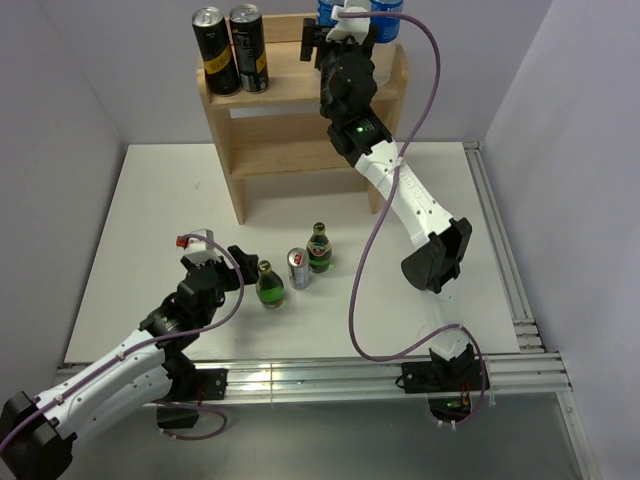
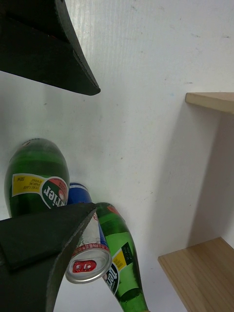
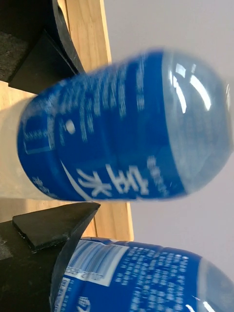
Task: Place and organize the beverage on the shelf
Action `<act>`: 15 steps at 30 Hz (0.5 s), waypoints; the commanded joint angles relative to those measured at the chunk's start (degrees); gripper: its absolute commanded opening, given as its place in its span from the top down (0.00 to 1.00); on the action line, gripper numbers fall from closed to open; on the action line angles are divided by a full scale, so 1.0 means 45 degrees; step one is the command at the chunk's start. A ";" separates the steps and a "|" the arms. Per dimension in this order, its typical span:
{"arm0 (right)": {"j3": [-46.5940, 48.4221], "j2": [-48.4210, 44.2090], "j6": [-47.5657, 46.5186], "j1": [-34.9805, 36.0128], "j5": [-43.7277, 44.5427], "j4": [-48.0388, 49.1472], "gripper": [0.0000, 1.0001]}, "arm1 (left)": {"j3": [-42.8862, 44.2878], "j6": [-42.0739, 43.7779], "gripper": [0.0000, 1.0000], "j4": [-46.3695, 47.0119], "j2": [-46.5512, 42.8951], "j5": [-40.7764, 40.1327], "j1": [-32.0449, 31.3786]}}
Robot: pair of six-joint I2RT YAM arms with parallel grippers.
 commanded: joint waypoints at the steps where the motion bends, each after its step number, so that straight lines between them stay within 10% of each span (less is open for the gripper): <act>1: -0.0267 -0.0582 0.0203 -0.0123 0.0227 0.0582 0.14 | -0.0029 0.0170 0.01 0.0458 -0.0031 0.0111 -0.0059; 15: -0.4756 -0.3003 0.0302 0.0560 0.1398 0.1674 0.14 | 0.0010 0.0190 0.01 0.0458 0.0028 0.0111 -0.0040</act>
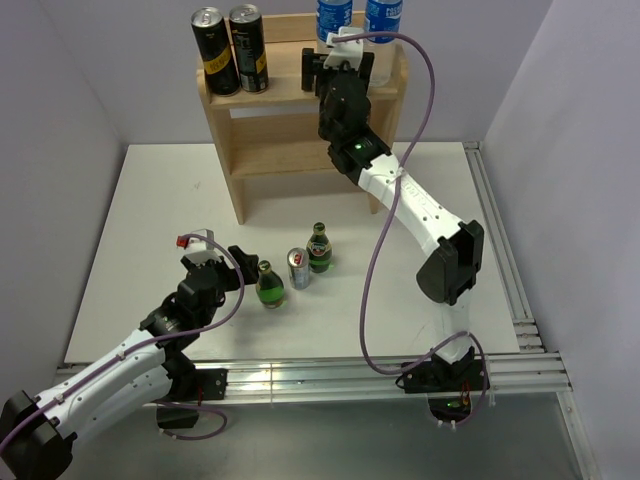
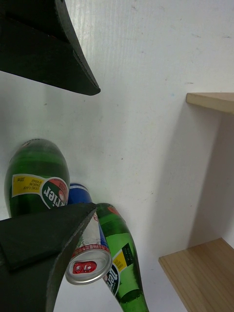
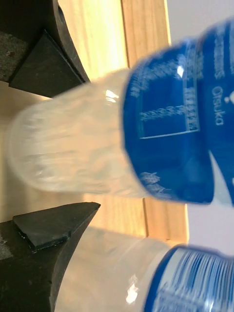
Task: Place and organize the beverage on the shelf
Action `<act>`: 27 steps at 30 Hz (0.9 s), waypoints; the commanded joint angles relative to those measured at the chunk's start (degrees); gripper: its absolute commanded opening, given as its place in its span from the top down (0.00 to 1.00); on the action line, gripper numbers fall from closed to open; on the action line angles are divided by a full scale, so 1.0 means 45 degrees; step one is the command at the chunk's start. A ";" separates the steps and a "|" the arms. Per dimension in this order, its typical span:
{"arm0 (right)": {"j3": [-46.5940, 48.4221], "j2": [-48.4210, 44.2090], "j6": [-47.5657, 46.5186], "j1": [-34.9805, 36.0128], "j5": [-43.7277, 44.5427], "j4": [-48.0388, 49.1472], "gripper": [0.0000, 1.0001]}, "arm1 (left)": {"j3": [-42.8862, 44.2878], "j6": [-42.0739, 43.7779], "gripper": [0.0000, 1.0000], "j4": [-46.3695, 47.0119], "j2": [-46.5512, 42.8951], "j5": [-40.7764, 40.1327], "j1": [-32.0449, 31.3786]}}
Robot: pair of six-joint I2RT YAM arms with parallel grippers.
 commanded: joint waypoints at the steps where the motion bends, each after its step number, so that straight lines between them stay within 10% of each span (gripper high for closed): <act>1: -0.0820 -0.1536 -0.0005 0.0313 0.0733 0.1140 0.14 | 0.0010 0.0190 0.01 0.0439 -0.0045 0.0092 -0.0035; 16: -0.8219 -0.6959 0.0579 0.3296 0.3699 0.2684 0.15 | 0.0049 0.0131 0.01 0.0322 0.0014 -0.0064 -0.0035; 27: -1.5254 -1.2454 0.7640 0.7282 0.6611 -0.1935 0.18 | -0.0653 0.0697 0.01 0.0595 -0.2502 0.0424 -0.0737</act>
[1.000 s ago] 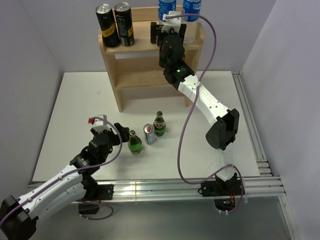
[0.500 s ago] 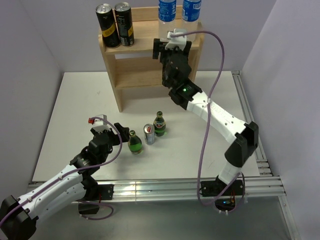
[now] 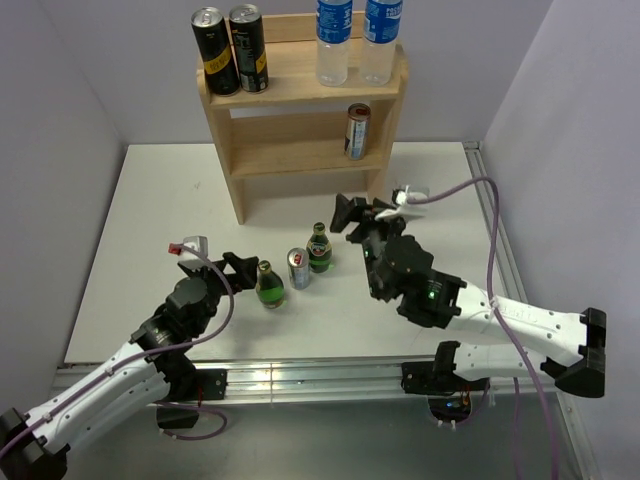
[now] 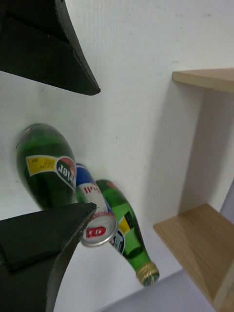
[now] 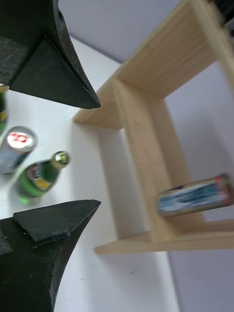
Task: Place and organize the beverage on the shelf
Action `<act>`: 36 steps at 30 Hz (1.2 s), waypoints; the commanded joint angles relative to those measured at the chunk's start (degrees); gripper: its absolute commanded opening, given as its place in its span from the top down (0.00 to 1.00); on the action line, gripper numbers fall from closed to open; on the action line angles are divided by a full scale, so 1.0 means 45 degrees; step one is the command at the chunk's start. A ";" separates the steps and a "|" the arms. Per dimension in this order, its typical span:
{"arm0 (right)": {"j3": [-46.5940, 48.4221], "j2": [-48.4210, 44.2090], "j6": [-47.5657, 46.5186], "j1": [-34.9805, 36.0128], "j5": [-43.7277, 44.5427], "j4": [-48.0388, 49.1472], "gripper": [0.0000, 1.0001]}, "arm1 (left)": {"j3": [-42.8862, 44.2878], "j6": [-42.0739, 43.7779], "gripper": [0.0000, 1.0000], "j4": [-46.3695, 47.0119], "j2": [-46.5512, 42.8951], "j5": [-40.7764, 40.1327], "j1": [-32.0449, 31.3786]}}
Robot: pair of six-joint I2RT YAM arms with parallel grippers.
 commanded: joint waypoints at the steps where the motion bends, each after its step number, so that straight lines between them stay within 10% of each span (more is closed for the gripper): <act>1: -0.0990 -0.0425 0.3491 0.0874 0.1595 -0.2657 0.18 | -0.0154 0.0435 0.01 0.0401 -0.0859 0.0288 -0.0373; 20: -0.2475 0.0162 1.0839 0.3668 0.2788 -0.8540 0.18 | 0.0472 0.0553 0.01 0.0358 -0.1020 0.2495 -0.1428; 36: -0.4429 -0.2613 1.2754 0.3961 0.2710 -1.0396 0.18 | -0.0251 -0.3527 0.01 0.3326 0.6537 -0.3890 -0.3909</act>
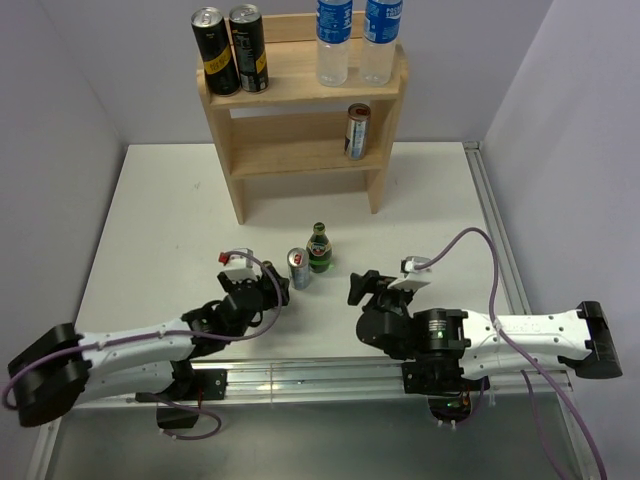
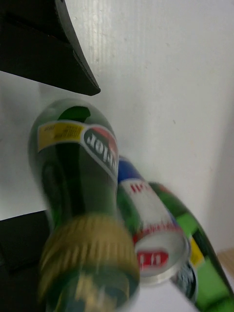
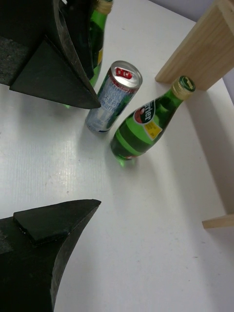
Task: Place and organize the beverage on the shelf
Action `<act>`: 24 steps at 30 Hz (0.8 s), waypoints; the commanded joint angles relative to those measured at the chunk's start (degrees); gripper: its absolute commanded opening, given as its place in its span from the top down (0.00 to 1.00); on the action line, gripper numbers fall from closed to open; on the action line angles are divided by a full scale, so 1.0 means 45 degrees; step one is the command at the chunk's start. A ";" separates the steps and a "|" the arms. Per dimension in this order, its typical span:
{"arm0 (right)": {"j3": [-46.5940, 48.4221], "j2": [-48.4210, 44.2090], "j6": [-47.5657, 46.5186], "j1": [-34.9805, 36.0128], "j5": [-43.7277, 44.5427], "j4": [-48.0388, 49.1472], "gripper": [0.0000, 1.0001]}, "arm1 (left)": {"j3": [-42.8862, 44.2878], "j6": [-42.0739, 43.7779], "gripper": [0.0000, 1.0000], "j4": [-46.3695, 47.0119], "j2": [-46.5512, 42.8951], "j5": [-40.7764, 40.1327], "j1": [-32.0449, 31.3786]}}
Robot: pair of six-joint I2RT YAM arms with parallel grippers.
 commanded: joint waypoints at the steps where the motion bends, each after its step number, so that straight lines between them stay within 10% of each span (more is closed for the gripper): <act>1: -0.0475 -0.0428 0.0874 0.0226 0.0505 -0.0274 0.19 | -0.0343 -0.1600 0.01 0.1618 0.1843 -0.1880 -0.0116; 7: -0.0691 -0.0350 0.1381 0.0383 0.0504 -0.0664 0.19 | -0.0013 -0.2831 0.01 0.2658 0.5594 -0.4750 -0.1246; 17: -0.1219 -0.0370 0.1323 0.0461 0.0524 -0.0196 0.19 | 0.2449 -0.8262 0.01 -0.3414 0.8313 -0.8170 -0.2713; 21: -0.1414 -0.0253 0.1070 0.0481 0.0427 0.0273 0.19 | 0.2275 -0.6435 0.01 -0.2544 0.8294 -0.8524 -0.3143; 24: -0.1512 -0.0019 0.0972 0.0480 0.0348 0.0683 0.19 | 0.1281 -0.1987 0.01 0.2116 0.8060 -0.7531 -0.3144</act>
